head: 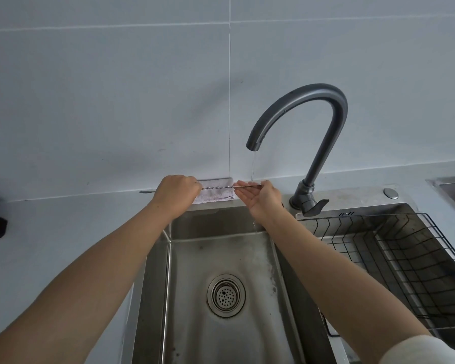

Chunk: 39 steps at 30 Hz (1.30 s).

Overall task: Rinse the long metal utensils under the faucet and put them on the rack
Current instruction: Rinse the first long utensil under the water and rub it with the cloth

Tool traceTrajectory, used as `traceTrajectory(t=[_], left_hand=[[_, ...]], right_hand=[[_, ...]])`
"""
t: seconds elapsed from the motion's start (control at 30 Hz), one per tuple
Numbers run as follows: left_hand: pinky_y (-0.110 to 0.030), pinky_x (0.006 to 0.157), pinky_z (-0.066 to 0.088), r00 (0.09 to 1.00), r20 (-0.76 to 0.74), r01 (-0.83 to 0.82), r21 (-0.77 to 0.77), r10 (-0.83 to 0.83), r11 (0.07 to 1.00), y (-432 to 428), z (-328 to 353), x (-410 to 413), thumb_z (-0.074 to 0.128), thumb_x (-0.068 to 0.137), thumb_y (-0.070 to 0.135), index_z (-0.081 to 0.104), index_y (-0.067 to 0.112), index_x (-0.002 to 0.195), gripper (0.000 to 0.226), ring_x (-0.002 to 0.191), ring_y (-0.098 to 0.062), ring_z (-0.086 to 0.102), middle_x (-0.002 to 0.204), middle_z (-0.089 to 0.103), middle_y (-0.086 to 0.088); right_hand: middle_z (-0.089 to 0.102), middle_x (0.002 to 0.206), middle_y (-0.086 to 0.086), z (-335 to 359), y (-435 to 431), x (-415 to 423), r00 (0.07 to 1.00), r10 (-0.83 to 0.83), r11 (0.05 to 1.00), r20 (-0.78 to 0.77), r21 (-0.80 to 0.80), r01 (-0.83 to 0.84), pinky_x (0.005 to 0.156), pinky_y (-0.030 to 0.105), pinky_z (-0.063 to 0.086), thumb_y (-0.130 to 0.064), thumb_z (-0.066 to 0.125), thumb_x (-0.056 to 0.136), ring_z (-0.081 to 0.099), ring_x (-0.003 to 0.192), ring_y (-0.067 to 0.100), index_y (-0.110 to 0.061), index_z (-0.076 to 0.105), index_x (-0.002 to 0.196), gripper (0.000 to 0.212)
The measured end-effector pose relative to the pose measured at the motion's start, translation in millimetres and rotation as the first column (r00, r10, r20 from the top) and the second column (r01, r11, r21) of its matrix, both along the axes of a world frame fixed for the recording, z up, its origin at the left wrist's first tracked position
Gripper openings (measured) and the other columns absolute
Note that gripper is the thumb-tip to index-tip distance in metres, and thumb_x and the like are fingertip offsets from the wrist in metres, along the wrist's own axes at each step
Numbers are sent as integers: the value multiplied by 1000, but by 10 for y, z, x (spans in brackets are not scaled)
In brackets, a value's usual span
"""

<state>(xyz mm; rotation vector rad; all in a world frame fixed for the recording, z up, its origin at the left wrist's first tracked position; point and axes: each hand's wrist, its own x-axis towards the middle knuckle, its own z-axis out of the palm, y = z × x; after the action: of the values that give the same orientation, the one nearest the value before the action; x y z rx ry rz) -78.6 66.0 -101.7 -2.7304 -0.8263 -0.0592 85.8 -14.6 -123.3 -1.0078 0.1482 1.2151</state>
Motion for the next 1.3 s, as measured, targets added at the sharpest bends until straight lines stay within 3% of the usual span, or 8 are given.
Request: traceTrajectory(t=[0.23, 0.5, 0.77, 0.93, 1.07, 1.17, 1.23, 1.3], left_hand=[[-10, 41, 19, 997, 77, 11, 20, -12, 1000, 51, -32, 18, 74, 7, -16, 48, 9, 32, 45, 25, -17, 25, 30, 34, -2], [-5, 48, 3, 990, 139, 27, 64, -35, 998, 85, -76, -18, 75, 9, -18, 30, 16, 37, 63, 35, -15, 16, 45, 17, 4], [-5, 57, -1, 976, 200, 72, 79, -86, 994, 26, -49, 64, 69, 5, -17, 20, 18, 48, 74, 36, -15, 15, 46, 16, 3], [-6, 57, -5, 978, 191, 72, 84, -87, 994, 3, -18, 124, 68, 3, -15, 20, 17, 48, 73, 36, -16, 14, 46, 15, 3], [-5, 56, -5, 984, 161, 56, 88, -69, 995, -26, -16, 160, 72, 6, -16, 24, 17, 42, 68, 35, -14, 14, 45, 16, 4], [-4, 52, -1, 987, 145, 65, 62, -74, 996, -39, -43, 205, 71, 5, -16, 30, 16, 36, 61, 26, -17, 20, 41, 17, 2], [-6, 37, 11, 995, 94, 29, 37, -32, 999, -140, 59, 267, 76, 10, -12, 43, 11, 33, 47, 22, -18, 37, 32, 31, -2], [-18, 37, 34, 1000, -4, -19, -18, 19, 1000, -200, 99, 339, 81, 39, -8, 59, 4, 51, 28, 40, -22, 55, 47, 56, -8]], right_hand=[[63, 79, 17, -36, -3, 12, 998, 5, 999, 64, 32, -7, 62, 29, 59, -6, 34, 99, 64, 70, 26, -2, 50, 82, 23], [69, 63, 7, -66, 9, -2, 993, 24, 998, 114, 55, -30, 52, 20, 57, 6, 56, 87, 69, 51, 12, -3, 56, 81, 11], [64, 78, 15, -32, 25, -42, 999, 3, 1000, 43, -4, -3, 73, 33, 55, -36, 30, 100, 65, 68, 24, 0, 55, 80, 48], [66, 74, 11, -68, 48, -4, 992, 57, 997, 111, 47, -62, 52, 20, 57, -5, 49, 94, 69, 53, 13, 1, 56, 84, 14], [66, 68, 9, -77, 44, 34, 994, 0, 997, 107, 79, -8, 51, 19, 56, 7, 57, 86, 69, 51, 11, -5, 52, 77, 17], [62, 77, 11, -84, 36, 24, 990, 2, 997, 139, 70, -12, 54, 20, 57, -3, 51, 93, 68, 50, 10, -4, 52, 80, 13], [63, 75, 12, -68, 42, -6, 982, 39, 999, 183, 16, -42, 57, 23, 57, -17, 44, 98, 68, 56, 15, -3, 54, 79, 25], [64, 72, 12, -50, 44, -21, 977, 51, 999, 205, -18, -48, 62, 25, 56, -23, 39, 100, 66, 64, 20, -4, 54, 76, 34]])
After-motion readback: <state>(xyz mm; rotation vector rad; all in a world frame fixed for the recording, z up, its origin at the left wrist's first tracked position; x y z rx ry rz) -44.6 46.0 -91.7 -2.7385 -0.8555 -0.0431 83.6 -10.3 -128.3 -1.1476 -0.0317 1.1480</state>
